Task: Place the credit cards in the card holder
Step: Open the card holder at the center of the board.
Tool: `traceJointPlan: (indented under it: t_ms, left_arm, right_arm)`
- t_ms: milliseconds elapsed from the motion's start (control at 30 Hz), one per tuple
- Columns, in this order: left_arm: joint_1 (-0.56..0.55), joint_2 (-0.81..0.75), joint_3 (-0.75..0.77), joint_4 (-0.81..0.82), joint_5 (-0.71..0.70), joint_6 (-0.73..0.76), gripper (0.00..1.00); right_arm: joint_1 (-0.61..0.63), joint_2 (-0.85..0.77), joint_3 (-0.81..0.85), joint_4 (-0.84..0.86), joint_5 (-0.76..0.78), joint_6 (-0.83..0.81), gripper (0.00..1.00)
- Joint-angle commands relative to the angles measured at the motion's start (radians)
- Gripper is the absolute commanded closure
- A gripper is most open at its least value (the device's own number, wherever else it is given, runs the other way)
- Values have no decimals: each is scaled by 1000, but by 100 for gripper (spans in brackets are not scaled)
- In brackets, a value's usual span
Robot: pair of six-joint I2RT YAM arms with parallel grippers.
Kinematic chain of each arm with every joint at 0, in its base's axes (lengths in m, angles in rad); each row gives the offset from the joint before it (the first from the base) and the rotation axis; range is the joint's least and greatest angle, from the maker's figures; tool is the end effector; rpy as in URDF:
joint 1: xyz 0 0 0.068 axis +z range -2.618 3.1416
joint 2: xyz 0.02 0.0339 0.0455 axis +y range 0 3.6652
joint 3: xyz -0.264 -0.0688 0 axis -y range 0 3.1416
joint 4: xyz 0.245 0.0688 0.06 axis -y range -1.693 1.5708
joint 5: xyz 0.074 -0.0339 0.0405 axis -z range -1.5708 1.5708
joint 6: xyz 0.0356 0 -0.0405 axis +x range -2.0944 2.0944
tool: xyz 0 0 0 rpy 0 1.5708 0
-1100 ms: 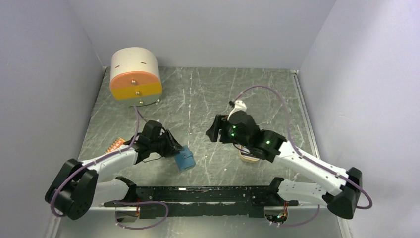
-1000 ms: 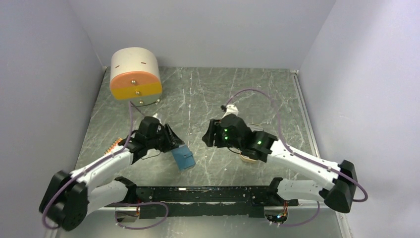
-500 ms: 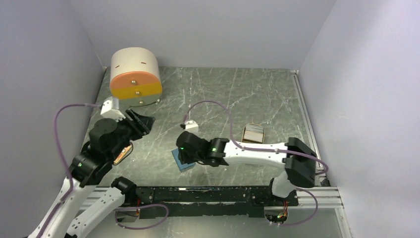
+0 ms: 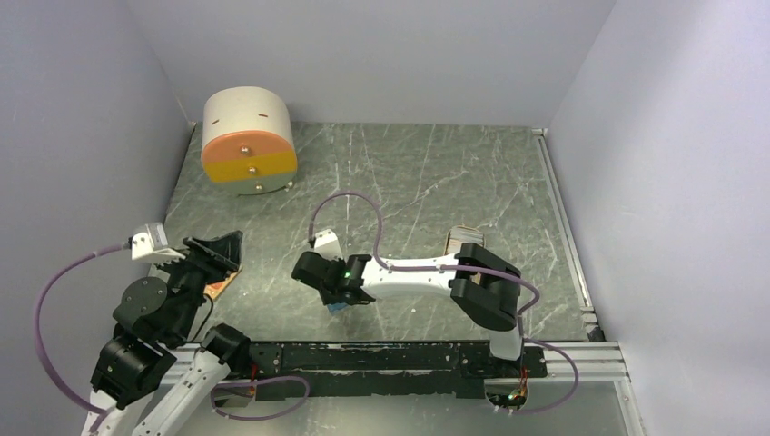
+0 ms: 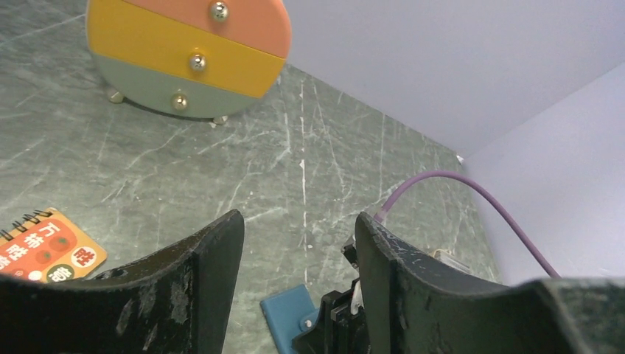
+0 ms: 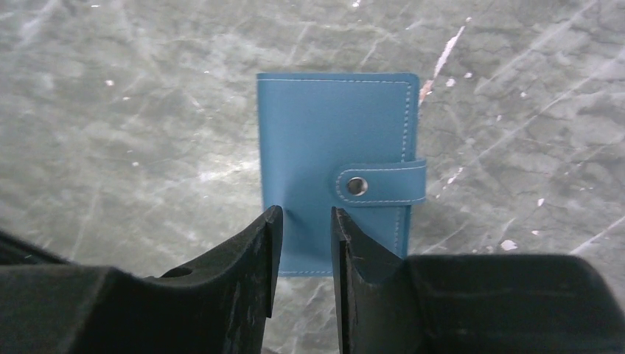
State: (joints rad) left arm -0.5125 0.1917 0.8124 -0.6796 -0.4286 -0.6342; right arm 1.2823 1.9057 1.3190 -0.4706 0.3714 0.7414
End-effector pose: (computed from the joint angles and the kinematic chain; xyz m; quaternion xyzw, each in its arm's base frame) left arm 0.0347 -0.0025 0.3488 -0.1888 0.7008 -0.2336 0.6470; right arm 0.1252 0.3766 0.1838 -0.2088 0.9286 0.1169 0.2837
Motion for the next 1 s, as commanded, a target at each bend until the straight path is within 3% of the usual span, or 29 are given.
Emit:
traceJointPlan:
  t_ms: [0, 267, 967]
  left_arm:
    - [-4, -8, -30, -20, -42, 36, 37]
    - [-4, 23, -41, -11, -29, 46, 37]
    - [-4, 30, -50, -11, -30, 41, 37]
  right_arm:
    - [3, 35, 25, -58, 100, -26, 66]
    - [4, 114, 46, -85, 173, -26, 69]
    - [-9, 59, 36, -46, 225, -95, 64]
